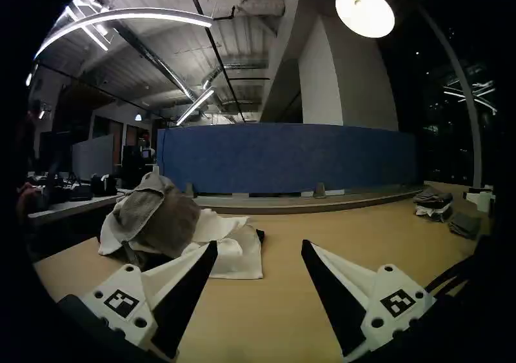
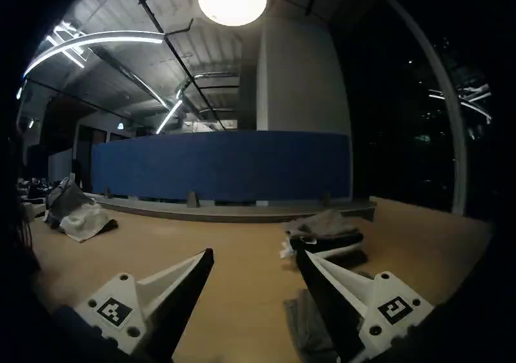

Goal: Fold towel

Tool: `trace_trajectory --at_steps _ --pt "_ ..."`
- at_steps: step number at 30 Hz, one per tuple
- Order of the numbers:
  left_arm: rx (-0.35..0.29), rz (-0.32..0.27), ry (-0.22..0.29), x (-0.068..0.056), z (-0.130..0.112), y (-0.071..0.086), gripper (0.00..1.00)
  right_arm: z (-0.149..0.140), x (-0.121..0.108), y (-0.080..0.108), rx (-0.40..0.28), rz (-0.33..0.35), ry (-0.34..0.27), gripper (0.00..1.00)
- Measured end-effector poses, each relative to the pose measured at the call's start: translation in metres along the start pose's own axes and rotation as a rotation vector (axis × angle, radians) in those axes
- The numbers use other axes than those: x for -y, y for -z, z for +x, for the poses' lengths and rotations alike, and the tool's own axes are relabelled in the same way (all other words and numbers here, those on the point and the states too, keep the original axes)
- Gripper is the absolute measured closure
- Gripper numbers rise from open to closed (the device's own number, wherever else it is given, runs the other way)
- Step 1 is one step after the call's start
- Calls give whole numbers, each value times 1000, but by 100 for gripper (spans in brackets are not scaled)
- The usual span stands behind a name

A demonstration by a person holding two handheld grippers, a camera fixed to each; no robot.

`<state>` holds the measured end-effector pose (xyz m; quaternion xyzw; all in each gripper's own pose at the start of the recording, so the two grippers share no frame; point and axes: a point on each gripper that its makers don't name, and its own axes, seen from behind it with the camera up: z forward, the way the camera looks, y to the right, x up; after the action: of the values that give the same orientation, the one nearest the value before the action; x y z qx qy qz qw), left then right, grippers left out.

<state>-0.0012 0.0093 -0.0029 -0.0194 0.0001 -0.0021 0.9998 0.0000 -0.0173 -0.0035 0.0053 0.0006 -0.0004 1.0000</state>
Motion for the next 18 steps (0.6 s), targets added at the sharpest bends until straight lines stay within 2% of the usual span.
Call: trace_trajectory --at_steps 18 --pt "0 -1 1 1 0 1 3 0 -1 0 0 0 0 0"
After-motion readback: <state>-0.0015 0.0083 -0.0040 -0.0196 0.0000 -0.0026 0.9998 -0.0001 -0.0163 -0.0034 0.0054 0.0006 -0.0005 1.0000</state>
